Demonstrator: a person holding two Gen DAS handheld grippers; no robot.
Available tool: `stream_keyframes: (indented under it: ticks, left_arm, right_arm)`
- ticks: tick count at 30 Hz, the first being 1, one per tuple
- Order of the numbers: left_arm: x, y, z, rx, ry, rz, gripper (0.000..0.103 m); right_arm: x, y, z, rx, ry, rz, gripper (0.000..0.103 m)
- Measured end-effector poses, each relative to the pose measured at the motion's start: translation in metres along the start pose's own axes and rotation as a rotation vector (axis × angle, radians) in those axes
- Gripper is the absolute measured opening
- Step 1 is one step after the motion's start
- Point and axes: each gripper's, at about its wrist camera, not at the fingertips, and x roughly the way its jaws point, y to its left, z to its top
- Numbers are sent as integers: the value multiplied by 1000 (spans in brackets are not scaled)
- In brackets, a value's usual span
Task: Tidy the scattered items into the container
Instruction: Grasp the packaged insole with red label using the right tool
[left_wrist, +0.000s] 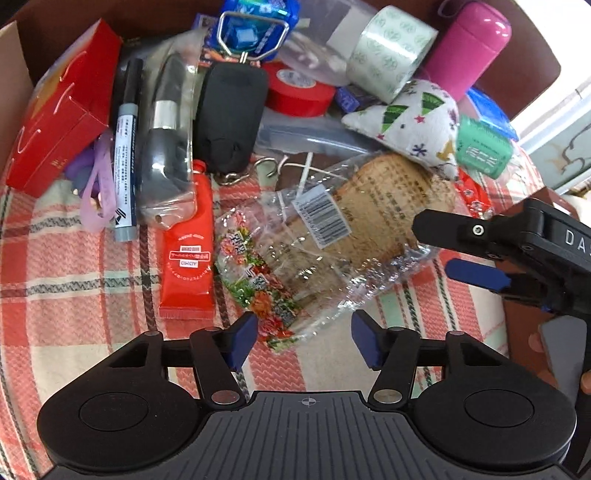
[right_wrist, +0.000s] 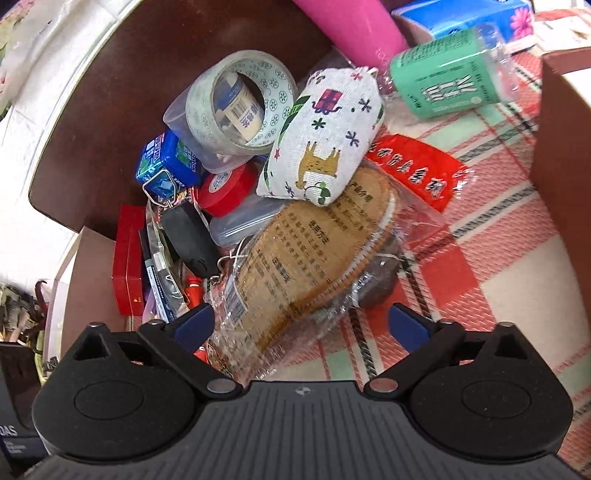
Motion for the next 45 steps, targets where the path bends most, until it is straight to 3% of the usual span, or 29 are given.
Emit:
stream_keyframes:
  ticks: [2, 6, 8, 9, 11, 15, 18, 25, 30, 31, 33, 36, 38, 40, 45]
  left_arm:
    - [6, 1, 2, -6, 12, 1, 74]
    - [16, 6, 5, -33, 37, -11, 72]
    - [20, 8, 7, -38, 44, -16, 71]
    - [20, 7, 8, -36, 45, -11, 71]
    - [20, 7, 9, -32, 49, 2, 55]
    - [17, 11, 11, -45, 52, 7, 48]
    - [8, 10, 7, -34, 42, 7, 41]
    - [-14, 10, -8, -4, 34, -3, 35]
    - [-20, 4, -34, 55, 80, -31, 35]
    - [-18, 5, -36, 52, 88, -36, 37]
    - [-15, 6, -41, 44, 105, -47, 52]
    - [-15, 9, -42, 29, 100, -40, 56]
    - [-14, 10, -40, 23, 86, -28, 61]
    - [-16, 13, -39, 3, 69, -30, 68]
    - [-18, 21, -32, -33, 36, -33, 73]
  right_arm:
    - [6, -2, 2, 26, 21, 24, 87]
    - [16, -5, 3, 62, 57, 60, 72]
    - [16, -3, 3, 56, 63, 54, 51]
    - [16, -2, 3, 50, 64, 48, 46]
    - [15, 0, 3, 35, 65, 34, 25]
    - [7, 4, 3, 0, 57, 57, 17]
    - [0, 10, 2, -28, 45, 67, 5]
    - [-20, 17, -10, -66, 44, 83, 4]
    - [-35, 3, -32, -54, 78, 56, 4]
    - [-36, -2, -36, -41, 86, 49, 4]
    - [-36, -10, -44, -10, 100, 37, 5]
    - [-34, -18, -49, 42, 101, 34, 12]
    - [-33, -21, -49, 73, 90, 32, 37]
    - [-32, -24, -47, 88, 73, 21, 56]
    - [-30, -35, -40, 129, 40, -15, 68]
